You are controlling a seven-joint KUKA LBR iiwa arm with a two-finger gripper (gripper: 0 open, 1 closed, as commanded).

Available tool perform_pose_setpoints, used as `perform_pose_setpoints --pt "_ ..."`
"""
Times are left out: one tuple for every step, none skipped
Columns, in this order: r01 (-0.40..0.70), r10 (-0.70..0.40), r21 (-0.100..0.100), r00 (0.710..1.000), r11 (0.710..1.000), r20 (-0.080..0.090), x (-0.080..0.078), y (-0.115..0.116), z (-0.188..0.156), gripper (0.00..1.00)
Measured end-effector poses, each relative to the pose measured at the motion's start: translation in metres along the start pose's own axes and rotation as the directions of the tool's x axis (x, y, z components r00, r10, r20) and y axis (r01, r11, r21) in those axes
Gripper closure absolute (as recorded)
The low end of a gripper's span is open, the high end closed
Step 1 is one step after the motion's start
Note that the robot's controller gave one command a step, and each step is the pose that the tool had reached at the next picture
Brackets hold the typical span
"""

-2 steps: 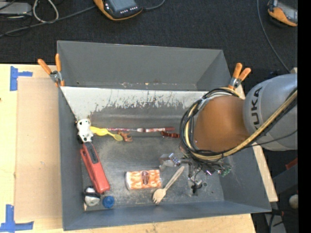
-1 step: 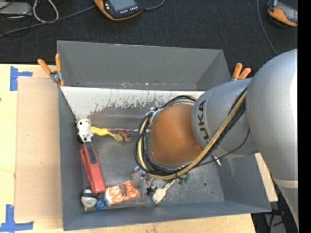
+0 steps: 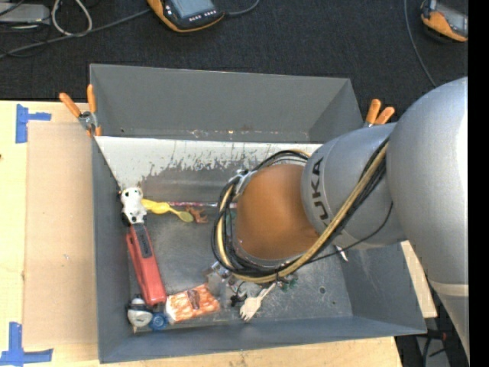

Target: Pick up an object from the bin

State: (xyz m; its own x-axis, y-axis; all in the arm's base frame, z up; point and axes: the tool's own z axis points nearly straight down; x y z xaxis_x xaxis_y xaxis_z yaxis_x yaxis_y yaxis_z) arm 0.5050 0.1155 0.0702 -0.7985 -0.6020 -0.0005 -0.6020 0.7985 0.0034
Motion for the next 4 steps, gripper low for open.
perform_pose_setpoints --pt "0.000 0.000 -0.002 1.000 1.000 -0.004 0.002 0.001 -0.025 1.00" --pt "0.000 0.000 -0.002 1.000 1.000 -0.003 0.001 0.001 -0.041 1.00" --pt "0.000 0.000 -0.003 1.000 1.000 -0.004 0.002 0.002 -0.058 1.00" --pt "-0.001 0.001 -0.005 1.000 1.000 -0.008 0.002 0.003 -0.102 1.00"
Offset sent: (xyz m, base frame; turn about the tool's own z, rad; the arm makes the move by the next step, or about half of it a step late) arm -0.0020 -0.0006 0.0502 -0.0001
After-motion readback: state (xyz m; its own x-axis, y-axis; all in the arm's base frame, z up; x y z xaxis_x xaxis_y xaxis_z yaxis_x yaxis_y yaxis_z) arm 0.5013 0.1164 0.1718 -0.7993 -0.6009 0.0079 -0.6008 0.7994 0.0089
